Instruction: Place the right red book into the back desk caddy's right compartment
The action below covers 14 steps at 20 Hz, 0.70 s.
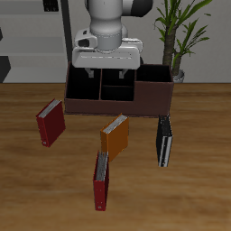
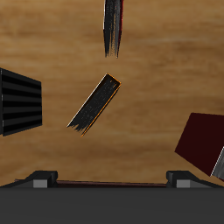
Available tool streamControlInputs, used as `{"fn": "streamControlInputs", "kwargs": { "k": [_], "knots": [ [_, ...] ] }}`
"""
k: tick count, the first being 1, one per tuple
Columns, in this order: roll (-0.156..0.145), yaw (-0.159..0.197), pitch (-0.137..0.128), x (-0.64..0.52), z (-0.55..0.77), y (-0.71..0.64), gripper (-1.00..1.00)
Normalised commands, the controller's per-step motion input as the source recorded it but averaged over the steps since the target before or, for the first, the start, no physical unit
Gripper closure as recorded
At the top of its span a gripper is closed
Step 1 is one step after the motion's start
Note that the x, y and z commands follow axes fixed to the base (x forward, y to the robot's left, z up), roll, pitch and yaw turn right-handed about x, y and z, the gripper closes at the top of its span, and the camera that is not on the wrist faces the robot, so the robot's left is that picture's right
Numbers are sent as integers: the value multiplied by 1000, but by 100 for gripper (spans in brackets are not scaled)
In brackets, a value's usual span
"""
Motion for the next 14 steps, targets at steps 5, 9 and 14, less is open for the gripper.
{"fn": "streamControlInputs", "kwargs": {
  "k": [5, 9, 14],
  "knots": [
    [-6, -1, -3, 90, -11, -190, -100],
    [-27, -27, 2, 147, 1, -299, -100],
    [11, -28, 15, 46, -19, -244, -100]
  ]
}}
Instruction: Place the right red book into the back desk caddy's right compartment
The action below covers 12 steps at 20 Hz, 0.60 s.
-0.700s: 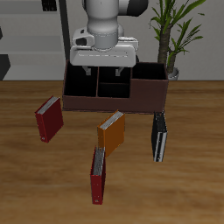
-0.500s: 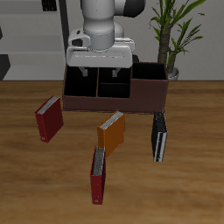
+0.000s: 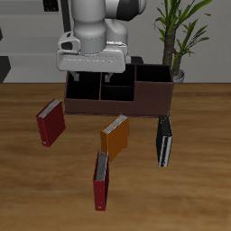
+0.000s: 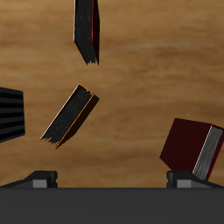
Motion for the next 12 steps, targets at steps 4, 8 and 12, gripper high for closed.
{"fn": "streamControlInputs", "kwargs": {
  "k": [4, 8, 12],
  "knots": [
    [-8, -22, -20, -95, -68, -353, -100],
    [-5, -14, -18, -125, -87, -314, -100],
    [8, -35, -61, -191, -16, -326, -100]
  ]
}}
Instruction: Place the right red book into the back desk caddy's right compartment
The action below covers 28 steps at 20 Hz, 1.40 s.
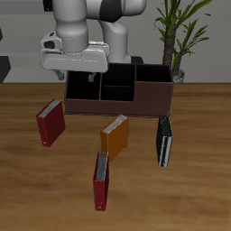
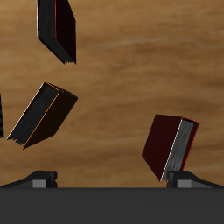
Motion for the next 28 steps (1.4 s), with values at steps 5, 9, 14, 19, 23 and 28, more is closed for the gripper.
{"fn": "streamControlInputs", "kwargs": {
  "k": [5, 9, 14, 19, 23, 28],
  "knots": [
    [-22, -21, -18, -48, -49, -280, -100],
    [-45, -28, -22, -97, -134, -510, -100],
    [-20, -25, -14, -75, -235, -321, -100],
    [-5, -32, 1, -33, -171, -207, -100],
    [-19, -24, -1, -34, -241, -236, -100],
    [-5, -26, -1, 17, -185, -67, -100]
  ]
}}
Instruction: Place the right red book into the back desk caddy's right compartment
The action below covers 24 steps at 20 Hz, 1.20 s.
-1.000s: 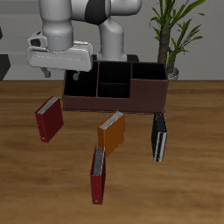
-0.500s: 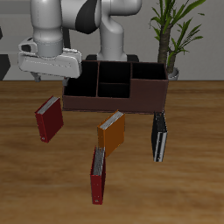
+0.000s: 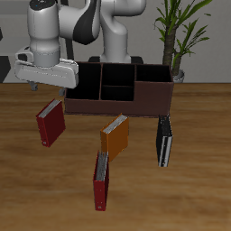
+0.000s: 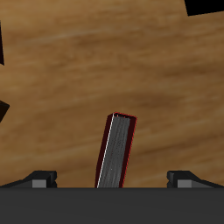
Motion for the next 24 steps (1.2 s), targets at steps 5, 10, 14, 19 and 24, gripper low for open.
{"fn": "streamControlInputs", "kwargs": {
  "k": [5, 10, 14, 19, 24],
  "knots": [
    [2, -8, 14, 51, -287, -87, -100],
    [10, -9, 12, 37, -170, -47, -100],
    [18, -7, 26, 75, -238, 64, -100],
    [13, -6, 25, 68, -199, 87, -100],
    [31, -15, 37, 114, -302, 107, -100]
  ]
}}
